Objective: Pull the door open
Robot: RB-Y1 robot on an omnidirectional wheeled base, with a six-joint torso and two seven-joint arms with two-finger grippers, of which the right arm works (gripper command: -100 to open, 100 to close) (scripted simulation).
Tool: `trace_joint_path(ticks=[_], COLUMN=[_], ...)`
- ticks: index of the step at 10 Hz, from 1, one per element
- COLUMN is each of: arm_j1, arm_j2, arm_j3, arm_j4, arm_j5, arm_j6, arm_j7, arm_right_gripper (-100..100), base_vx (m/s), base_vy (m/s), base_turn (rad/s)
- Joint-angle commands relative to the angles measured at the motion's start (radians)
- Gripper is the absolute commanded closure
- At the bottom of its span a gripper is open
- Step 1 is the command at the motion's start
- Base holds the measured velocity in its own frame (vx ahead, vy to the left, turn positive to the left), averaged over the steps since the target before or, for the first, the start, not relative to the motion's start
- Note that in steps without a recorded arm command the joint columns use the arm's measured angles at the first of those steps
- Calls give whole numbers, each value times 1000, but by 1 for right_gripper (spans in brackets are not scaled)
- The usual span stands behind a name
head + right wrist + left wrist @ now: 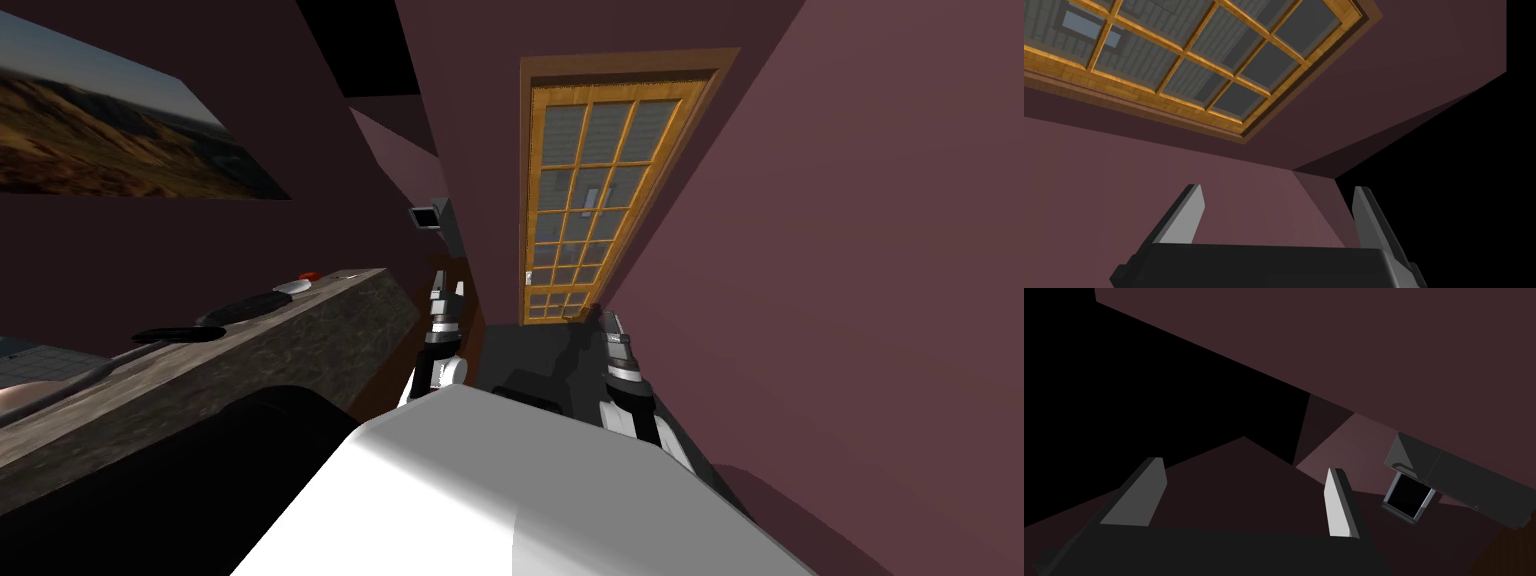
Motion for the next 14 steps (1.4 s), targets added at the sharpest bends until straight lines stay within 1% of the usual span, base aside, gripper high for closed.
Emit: trace_joint_path(ticks=[1,2,5,14], arm_j1=[-6,-15,-30,-75], arm_j2=[-2,-7,-13,-27], arm_j3=[1,-1,-3,-12], arm_j4=[28,64,120,298], arm_j5=[8,15,27,64], arm_j6=[-6,-15,-27,-67], arm_j7=[26,55,99,238], arm_right_gripper=[-100,-100,-100,-100], base_vx=[111,153,124,99], base_vy=[70,84,91,68], base_turn=[5,7,5,4])
